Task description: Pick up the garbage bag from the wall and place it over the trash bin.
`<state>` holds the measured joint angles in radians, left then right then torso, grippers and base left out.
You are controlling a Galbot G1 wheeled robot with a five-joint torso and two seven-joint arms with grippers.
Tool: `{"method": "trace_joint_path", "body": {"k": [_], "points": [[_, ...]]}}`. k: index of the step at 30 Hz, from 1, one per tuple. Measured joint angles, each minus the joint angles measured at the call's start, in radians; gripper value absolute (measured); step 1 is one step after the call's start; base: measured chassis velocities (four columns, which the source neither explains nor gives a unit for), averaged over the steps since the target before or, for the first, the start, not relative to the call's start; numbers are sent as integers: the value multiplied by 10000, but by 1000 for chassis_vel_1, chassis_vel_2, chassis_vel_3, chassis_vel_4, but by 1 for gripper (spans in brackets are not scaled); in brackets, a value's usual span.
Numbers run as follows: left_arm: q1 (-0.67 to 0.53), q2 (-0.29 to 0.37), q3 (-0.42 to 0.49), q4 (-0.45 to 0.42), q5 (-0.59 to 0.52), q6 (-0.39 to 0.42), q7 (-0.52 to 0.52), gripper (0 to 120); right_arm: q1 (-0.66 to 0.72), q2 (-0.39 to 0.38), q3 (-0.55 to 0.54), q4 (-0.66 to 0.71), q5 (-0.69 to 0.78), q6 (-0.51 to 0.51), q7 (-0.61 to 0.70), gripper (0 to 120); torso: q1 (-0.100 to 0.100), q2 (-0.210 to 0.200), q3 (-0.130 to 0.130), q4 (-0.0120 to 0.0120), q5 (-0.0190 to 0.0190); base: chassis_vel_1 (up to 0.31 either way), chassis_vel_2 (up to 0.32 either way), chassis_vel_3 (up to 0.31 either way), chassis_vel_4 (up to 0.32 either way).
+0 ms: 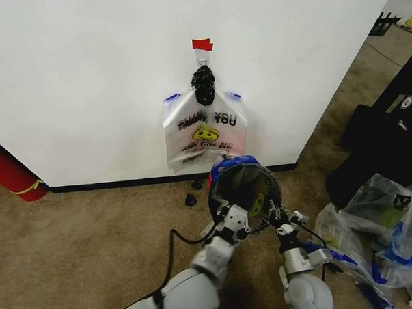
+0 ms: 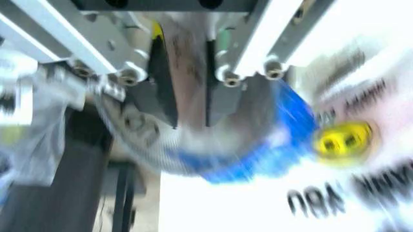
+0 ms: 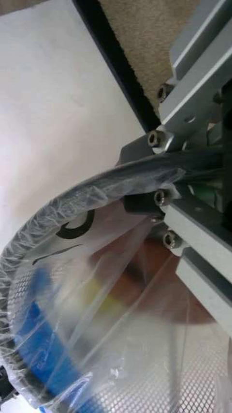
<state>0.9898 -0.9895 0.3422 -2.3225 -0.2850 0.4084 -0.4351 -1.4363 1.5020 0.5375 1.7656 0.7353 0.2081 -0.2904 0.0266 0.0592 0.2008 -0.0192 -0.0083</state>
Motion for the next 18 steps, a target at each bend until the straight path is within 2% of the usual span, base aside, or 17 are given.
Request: {"method": "trace_joint_path", "body": {"k": [2, 3, 4, 8, 10, 11, 15, 18], "points": [[66, 140, -827, -286, -323, -284, 463, 32, -20, -53, 141, -162, 242, 22, -324, 0, 0, 0, 0, 0, 2, 0, 0, 0, 0], [66, 140, -827, -286, -323, -284, 463, 32, -20, -53, 141, -162, 242, 22, -324, 0, 0, 0, 0, 0, 2, 0, 0, 0, 0], [65, 189, -1266, -459, -589, -313, 653, 38, -28, -79, 230, -264, 387, 64, -545, 0, 0, 0, 0, 0, 1, 0, 0, 0, 0], [-128, 277, -2266, -832, -1853, 190, 878, 54, -51, -106, 545, -624, 854, 195, -1326, 0, 0, 0, 0, -1, 2, 0, 0, 0, 0], [-261, 302, -2493, -889, -2813, 601, 891, 63, -44, -114, 699, -809, 1043, 299, -1780, 0, 0, 0, 0, -1, 1, 0, 0, 0, 0], [-261, 302, -2493, -889, -2813, 601, 891, 63, -44, -114, 699, -809, 1043, 299, -1780, 0, 0, 0, 0, -1, 1, 0, 0, 0, 0], [-414, 147, -2656, -1034, -5035, 1680, 749, 79, -63, -191, 891, -991, 1286, 410, -2561, 0, 0, 0, 0, -1, 2, 0, 0, 0, 0], [-457, 51, -2674, -1002, -5455, 1837, 683, 86, -88, -205, 933, -1009, 1320, 423, -2778, 0, 0, 0, 1, -1, 2, 0, 0, 0, 0]]}}
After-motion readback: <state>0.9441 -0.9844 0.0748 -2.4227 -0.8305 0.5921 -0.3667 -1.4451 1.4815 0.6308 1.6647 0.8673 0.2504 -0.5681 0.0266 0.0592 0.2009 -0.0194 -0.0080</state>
